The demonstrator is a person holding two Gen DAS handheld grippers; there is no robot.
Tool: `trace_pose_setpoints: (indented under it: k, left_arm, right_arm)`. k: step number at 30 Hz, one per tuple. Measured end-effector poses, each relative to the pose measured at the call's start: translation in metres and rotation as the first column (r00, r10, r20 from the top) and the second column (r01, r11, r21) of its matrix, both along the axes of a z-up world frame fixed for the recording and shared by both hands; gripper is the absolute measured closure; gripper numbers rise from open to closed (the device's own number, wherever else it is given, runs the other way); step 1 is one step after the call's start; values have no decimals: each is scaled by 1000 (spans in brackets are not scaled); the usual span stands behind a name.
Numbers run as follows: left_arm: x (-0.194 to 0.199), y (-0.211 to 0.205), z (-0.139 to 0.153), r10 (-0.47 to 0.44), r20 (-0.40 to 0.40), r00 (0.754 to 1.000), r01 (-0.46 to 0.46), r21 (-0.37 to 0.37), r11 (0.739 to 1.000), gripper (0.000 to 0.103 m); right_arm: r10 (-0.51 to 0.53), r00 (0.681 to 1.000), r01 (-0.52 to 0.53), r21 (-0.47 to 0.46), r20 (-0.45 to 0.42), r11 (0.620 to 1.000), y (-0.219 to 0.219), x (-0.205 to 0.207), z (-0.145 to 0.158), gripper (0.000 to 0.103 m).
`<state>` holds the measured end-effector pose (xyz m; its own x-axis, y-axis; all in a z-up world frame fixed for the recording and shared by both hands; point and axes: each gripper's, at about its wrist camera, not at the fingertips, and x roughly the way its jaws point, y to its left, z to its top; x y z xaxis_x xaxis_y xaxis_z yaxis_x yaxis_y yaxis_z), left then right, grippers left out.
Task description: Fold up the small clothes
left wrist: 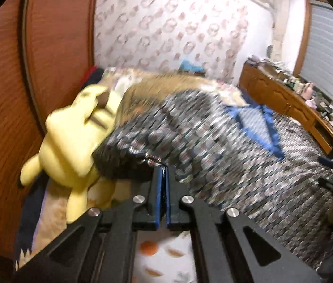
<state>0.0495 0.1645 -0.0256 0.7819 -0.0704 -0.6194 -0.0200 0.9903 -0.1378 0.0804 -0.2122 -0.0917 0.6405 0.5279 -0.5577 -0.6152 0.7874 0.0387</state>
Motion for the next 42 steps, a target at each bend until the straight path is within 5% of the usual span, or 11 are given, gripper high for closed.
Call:
trace_pose_setpoints:
  k: [13, 15, 18, 21, 26, 33, 42]
  left_arm:
    - [39, -127, 40, -249, 58, 967, 243, 91, 966, 101]
    - [35, -128, 38, -258, 46, 965, 255, 70, 965, 92]
    - [26, -123, 36, -234, 43, 971, 229, 88, 969, 68]
    - [17, -111, 31, -195, 26, 981, 191, 102, 976, 58]
    - [-3, -79, 15, -110, 13, 994, 109, 83, 991, 54]
    - [-31, -40, -6, -27, 13, 1000, 27, 10, 1000, 45]
    - [-47, -24, -10, 24, 29, 999, -25, 31, 999, 44]
  right_arm:
    - [-60, 998, 60, 13, -3, 998, -26, 7, 2, 0]
    - [-65, 998, 65, 14, -8, 998, -29, 8, 2, 0]
    - [-65, 998, 65, 9, -9, 998, -31, 9, 2, 0]
    - [-52, 999, 52, 2, -7, 999, -28, 11, 4, 0]
    - [9, 1000, -9, 7, -14, 1000, -14, 15, 11, 3]
    - [147, 989, -147, -11, -19, 989, 35, 26, 22, 21]
    - [355, 935, -355, -24, -12, 935, 137, 36, 36, 34]
